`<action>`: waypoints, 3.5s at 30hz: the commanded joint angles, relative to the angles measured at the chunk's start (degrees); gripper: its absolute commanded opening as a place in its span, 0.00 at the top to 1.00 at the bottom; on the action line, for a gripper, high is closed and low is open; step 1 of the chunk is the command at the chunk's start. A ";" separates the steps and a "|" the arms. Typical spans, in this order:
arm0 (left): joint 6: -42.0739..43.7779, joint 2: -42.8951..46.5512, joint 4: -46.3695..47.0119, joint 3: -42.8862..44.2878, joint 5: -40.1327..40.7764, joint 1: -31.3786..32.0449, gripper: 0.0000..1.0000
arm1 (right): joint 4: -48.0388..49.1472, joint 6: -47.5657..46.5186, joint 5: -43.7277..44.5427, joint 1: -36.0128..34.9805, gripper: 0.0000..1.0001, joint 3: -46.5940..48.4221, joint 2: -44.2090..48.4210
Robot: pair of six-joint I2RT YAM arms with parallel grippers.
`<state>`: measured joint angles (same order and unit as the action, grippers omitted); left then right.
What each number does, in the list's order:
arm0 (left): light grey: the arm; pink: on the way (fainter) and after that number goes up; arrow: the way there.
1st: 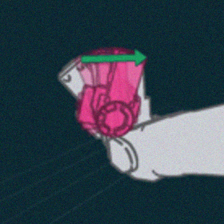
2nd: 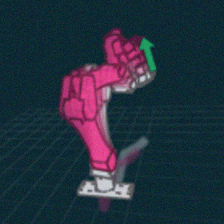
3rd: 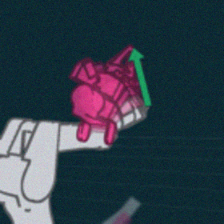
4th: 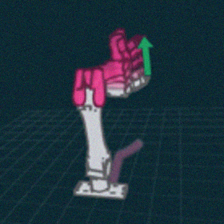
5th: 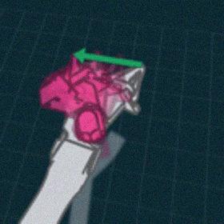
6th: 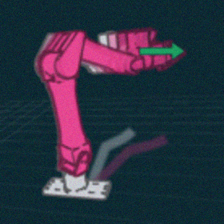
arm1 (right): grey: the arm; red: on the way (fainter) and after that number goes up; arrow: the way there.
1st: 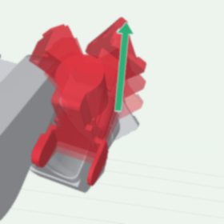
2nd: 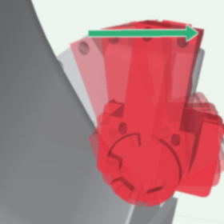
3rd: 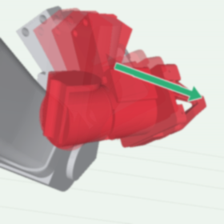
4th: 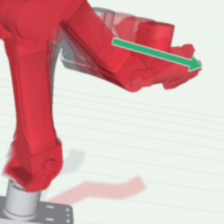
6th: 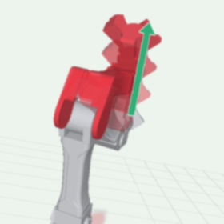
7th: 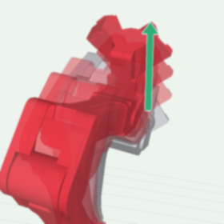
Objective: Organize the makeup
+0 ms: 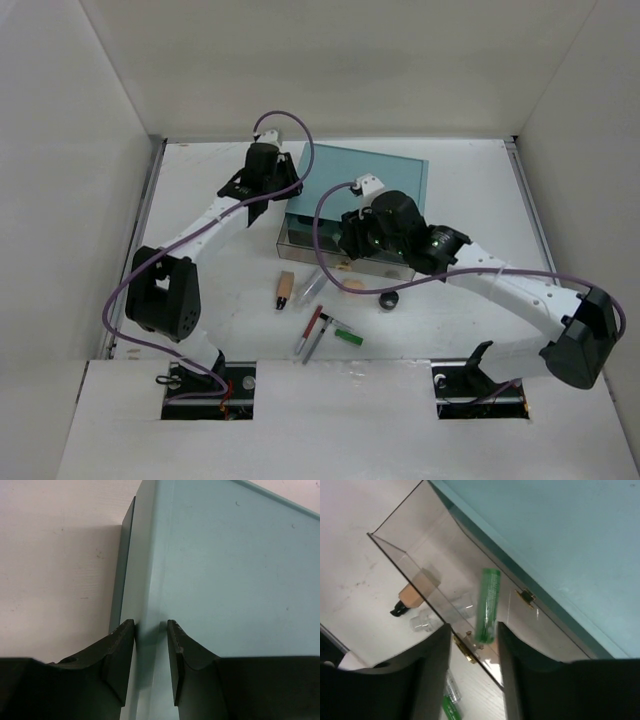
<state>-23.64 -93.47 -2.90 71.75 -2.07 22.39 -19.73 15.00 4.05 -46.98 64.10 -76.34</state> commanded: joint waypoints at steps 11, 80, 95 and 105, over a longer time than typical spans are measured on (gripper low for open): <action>1.31 -2.59 -1.85 1.29 -0.04 0.32 0.72 | -5.67 -8.51 -6.25 -16.49 0.32 -6.60 7.17; 1.49 -1.98 -3.08 -0.82 4.61 1.82 0.72 | 4.26 -15.89 -4.22 -13.15 0.46 -5.98 8.66; 1.23 -1.45 -3.26 -2.31 6.11 2.87 0.72 | 9.17 -6.13 0.34 -20.74 0.40 -16.37 -7.15; 1.23 -1.27 -3.34 -2.84 6.90 2.96 0.72 | 12.87 -3.76 4.55 -19.42 0.42 -17.60 -15.07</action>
<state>-23.07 -94.52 -0.03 71.64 4.25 24.64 -11.03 9.17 4.91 -67.42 46.98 -90.63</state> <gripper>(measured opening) 0.283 0.585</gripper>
